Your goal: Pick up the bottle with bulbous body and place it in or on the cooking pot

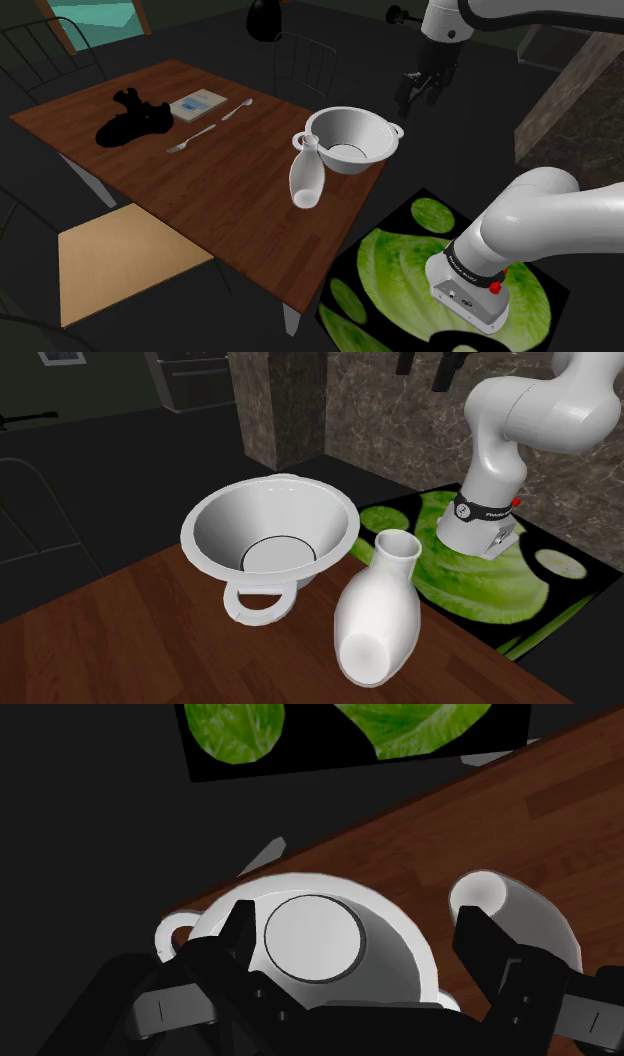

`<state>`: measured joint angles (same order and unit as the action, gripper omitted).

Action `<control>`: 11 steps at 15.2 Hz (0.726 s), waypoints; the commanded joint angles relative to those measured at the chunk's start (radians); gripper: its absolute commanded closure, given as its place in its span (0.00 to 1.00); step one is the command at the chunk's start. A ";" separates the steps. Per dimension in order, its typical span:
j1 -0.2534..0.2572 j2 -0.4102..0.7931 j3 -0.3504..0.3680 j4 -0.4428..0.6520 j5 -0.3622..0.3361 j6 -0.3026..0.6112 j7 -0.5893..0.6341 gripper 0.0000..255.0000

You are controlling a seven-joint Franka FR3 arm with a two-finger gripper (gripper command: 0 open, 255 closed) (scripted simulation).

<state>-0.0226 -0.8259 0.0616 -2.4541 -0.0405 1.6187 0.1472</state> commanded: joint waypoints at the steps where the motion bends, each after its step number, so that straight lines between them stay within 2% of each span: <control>1: 0.000 0.000 0.000 0.000 0.000 0.000 0.000 0.00; 11: 0.056 0.337 0.109 0.119 0.084 0.188 0.085 0.00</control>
<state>0.0276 -0.5294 0.1567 -2.3520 0.0359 1.7852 0.2202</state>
